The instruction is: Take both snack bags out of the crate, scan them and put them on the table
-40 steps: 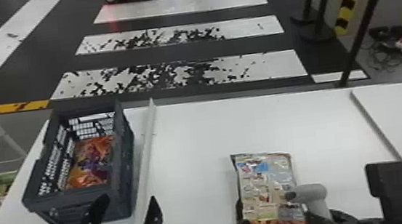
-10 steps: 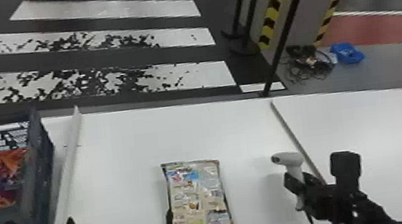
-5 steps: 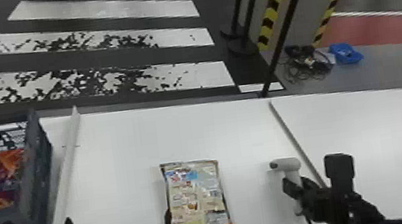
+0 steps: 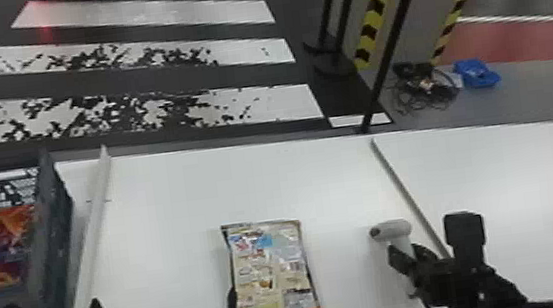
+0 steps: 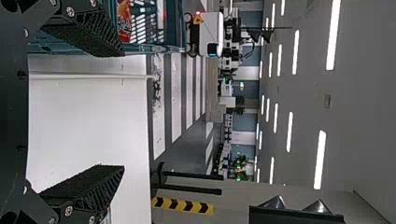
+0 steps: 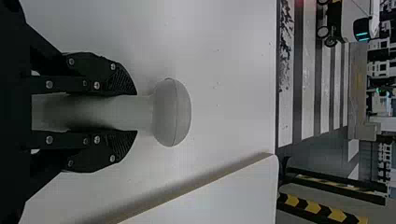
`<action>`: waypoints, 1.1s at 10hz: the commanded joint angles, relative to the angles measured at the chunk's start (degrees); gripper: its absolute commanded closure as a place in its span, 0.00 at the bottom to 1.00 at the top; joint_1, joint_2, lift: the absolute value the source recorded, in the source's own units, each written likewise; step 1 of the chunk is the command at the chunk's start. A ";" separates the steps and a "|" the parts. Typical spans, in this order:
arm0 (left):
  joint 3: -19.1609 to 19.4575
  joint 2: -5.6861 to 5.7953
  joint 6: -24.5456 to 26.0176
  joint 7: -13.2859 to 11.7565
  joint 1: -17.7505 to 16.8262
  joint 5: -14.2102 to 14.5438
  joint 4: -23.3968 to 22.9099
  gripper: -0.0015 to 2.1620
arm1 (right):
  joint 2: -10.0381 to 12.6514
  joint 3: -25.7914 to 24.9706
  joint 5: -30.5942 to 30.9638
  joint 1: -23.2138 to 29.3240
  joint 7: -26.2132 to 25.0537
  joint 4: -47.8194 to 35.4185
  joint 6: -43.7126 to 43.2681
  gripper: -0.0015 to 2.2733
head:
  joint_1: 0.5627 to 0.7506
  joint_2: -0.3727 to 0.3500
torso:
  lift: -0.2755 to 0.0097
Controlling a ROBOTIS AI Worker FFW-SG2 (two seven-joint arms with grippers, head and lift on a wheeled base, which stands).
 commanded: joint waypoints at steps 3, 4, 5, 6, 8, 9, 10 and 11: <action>0.00 0.09 0.00 0.00 0.14 0.00 -0.14 0.07 | 0.09 0.32 -0.25 0.15 -1.40 -0.26 -0.20 0.02 | 0.70 0.22 | 0.64; 0.09 0.09 0.00 0.00 0.23 0.09 -0.14 0.07 | 0.09 0.32 -0.34 0.32 -2.46 -0.70 -0.20 0.02 | 0.70 0.22 | 0.64; 0.09 0.09 -0.18 0.00 0.23 0.00 -0.14 0.07 | 0.09 0.06 -0.34 0.85 -2.99 -1.67 -0.38 0.03 | 0.70 0.21 | 0.64; 0.18 0.09 -0.18 0.09 0.23 0.09 -0.14 0.07 | 0.26 -0.64 -0.43 1.91 -4.13 -3.87 -0.20 0.03 | 0.70 0.21 | 0.64; 0.18 0.09 -0.35 0.09 0.23 0.09 -0.14 0.07 | 0.88 -2.40 -0.86 4.54 -5.71 -9.58 0.32 0.03 | 0.70 0.19 | 0.64; 0.18 0.00 -0.35 0.00 0.23 0.09 -0.14 0.07 | 1.58 -3.54 -1.83 5.86 -5.97 -13.01 1.73 0.03 | 0.70 0.17 | 0.64; 0.18 0.00 -0.35 0.00 0.23 0.09 -0.06 0.07 | 1.76 -4.07 -4.73 7.53 -5.97 -16.43 3.49 0.03 | 0.70 0.16 | 0.64; 0.18 -0.09 -0.35 0.09 0.23 0.09 -0.14 0.07 | 2.11 -3.98 -6.67 9.03 -4.74 -19.42 5.07 0.04 | 0.70 0.16 | 0.64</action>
